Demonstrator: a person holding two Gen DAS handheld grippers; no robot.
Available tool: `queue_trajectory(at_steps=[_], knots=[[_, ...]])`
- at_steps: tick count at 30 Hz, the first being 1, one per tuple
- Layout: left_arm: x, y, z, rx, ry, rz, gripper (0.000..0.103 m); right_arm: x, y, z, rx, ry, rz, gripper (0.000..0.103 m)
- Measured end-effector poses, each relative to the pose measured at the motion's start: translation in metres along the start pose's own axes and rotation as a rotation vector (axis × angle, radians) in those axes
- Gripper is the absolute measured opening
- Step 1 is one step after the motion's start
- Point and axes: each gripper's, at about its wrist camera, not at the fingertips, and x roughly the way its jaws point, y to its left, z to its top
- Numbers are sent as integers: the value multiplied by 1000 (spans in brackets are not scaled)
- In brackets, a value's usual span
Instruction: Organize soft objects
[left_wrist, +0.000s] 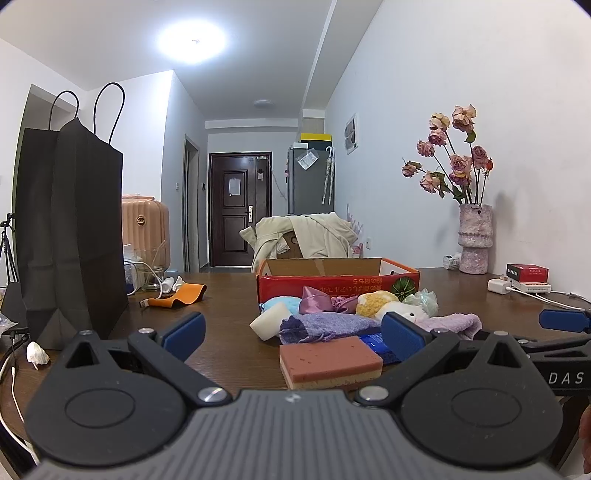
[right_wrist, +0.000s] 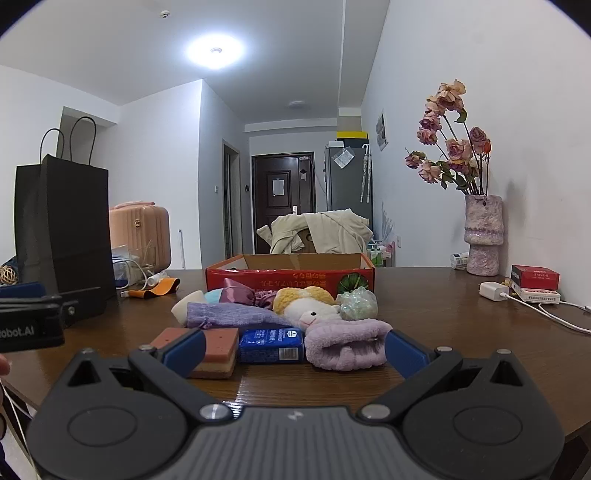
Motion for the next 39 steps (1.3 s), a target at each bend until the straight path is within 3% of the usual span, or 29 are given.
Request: queue_trajectory(at_steps=[6,10,13,16,18,21,23,25,28,29,31,33,34,39], knots=[[4,-1,-1,2,9,2,103,-1,-1,0,2,-2,7,103],[8,-1,-5,6,20,6,103,4,-2,-1,5,2,84,103],[16,0,-10,15,24,-3,103,6,-3,-3,2,5,91,103],[26,9,-13,-46,46,-28,103,18,-2,-2,2,48,112,103],[39,13,-11,-72,115,-50,103,27,-1,0,29,66,173,97],[65,21,-9,-112,228,-75,103,51,2,5,72,130,242,76],[81,29,-7,-176,264,-71,103,73,2,7,125,193,272,53],[98,33,-5,-202,300,-78,102,95,0,8,193,252,302,42],[123,38,-6,-237,357,-81,87,121,2,8,229,294,320,39],[131,41,-7,-260,373,-114,73,129,3,8,234,302,329,38],[144,47,-8,-303,407,-168,62,142,5,8,241,319,345,35],[154,51,-12,-350,459,-183,43,154,7,7,256,345,363,30],[158,53,-14,-366,483,-189,42,159,8,6,266,360,371,26],[149,58,-11,-397,465,-200,37,167,4,3,321,394,401,24]])
